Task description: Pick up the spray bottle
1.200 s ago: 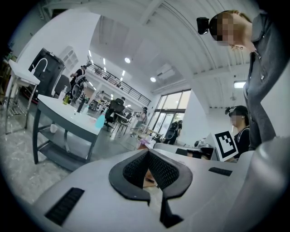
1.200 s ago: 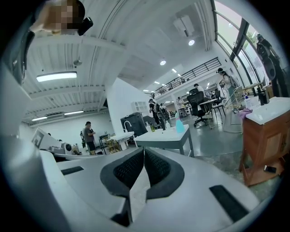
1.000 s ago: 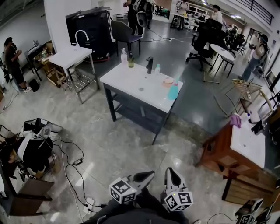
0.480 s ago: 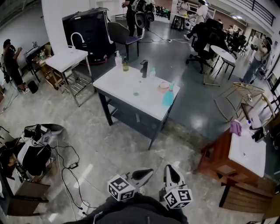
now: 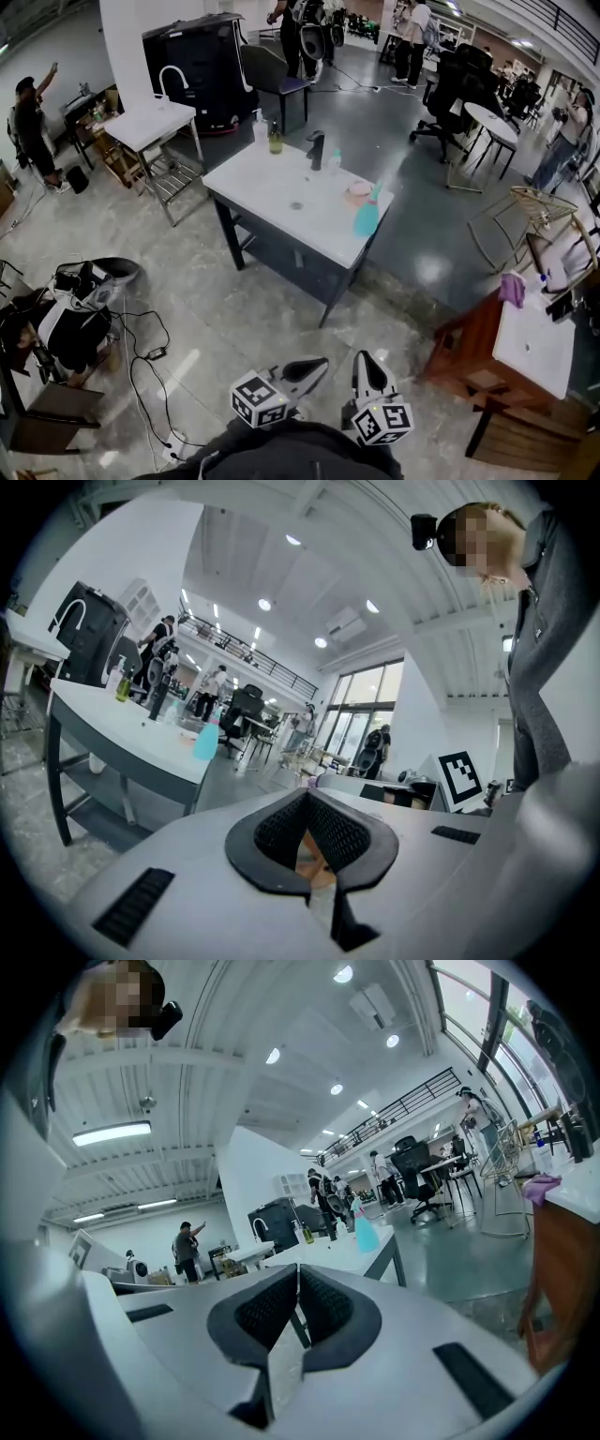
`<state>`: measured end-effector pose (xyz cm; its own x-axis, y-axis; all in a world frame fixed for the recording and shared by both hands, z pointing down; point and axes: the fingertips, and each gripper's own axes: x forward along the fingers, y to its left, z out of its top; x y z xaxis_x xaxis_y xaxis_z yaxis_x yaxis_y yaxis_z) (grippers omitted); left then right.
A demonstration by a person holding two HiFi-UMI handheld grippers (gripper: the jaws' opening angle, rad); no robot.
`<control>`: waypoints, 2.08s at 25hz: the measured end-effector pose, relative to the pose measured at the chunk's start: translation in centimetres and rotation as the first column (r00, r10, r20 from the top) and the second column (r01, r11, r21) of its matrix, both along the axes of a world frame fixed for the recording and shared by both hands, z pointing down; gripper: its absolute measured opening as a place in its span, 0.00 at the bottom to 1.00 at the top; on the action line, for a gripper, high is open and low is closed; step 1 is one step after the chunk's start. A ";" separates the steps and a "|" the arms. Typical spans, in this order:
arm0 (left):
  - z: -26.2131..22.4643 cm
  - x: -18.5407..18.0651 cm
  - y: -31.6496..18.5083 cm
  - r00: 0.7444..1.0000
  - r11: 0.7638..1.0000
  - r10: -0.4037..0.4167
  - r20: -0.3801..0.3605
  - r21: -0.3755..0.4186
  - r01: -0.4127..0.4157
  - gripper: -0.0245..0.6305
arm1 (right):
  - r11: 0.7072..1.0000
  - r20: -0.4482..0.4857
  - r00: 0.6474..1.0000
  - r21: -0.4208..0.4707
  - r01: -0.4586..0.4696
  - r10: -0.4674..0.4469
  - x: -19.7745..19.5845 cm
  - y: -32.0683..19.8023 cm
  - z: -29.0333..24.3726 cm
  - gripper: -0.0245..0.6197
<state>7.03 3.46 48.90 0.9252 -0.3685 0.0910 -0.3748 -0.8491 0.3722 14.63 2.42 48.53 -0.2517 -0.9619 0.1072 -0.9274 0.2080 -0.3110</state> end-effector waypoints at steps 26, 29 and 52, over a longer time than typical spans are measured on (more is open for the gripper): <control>1.4 -0.7 -0.6 0.998 0.997 -0.055 0.012 -0.054 0.056 0.05 | 0.998 0.029 0.998 -0.031 0.050 -0.049 -1.1 -0.6 1.1 0.06; 1.4 -0.4 -1.4 0.999 0.998 -0.048 0.009 -0.049 0.048 0.05 | 0.999 0.040 0.998 -0.031 0.042 -0.040 -0.8 -1.4 1.2 0.06; -0.2 3.2 -18.2 1.000 0.999 0.014 0.003 -0.052 -0.014 0.05 | 0.999 0.042 0.999 -0.048 0.002 0.000 2.3 -17.8 0.0 0.06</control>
